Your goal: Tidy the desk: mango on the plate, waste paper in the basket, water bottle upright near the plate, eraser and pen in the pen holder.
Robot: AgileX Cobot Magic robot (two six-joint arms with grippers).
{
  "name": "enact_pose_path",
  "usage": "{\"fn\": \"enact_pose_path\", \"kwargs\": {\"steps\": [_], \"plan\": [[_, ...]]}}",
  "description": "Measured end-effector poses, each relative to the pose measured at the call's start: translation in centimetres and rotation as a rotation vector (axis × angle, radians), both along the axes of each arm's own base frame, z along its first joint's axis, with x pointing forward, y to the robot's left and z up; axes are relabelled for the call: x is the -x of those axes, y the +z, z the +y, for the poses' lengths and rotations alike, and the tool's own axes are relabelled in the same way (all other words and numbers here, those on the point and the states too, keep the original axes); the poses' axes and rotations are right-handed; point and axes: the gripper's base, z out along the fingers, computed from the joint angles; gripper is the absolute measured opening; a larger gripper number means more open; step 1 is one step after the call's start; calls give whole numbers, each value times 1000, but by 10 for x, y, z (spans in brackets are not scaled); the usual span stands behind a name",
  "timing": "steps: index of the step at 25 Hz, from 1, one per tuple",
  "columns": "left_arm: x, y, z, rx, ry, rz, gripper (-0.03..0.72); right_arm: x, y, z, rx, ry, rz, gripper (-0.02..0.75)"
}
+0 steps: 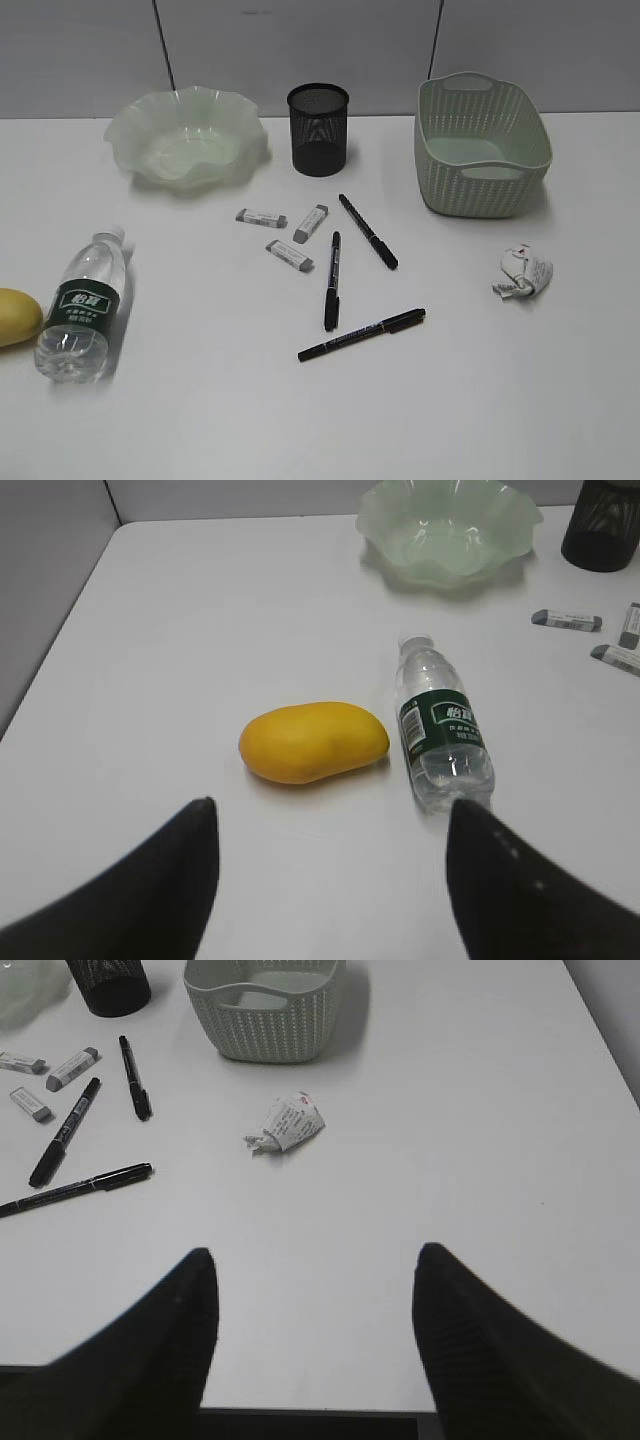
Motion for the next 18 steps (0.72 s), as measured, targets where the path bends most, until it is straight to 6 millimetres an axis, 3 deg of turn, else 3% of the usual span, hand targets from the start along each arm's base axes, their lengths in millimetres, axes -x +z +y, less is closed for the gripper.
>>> {"fn": "enact_pose_path", "kwargs": {"steps": [18], "plan": [[0, 0, 0, -1, 1, 0, 527, 0, 0, 0, 0, 0, 0, 491]]}}
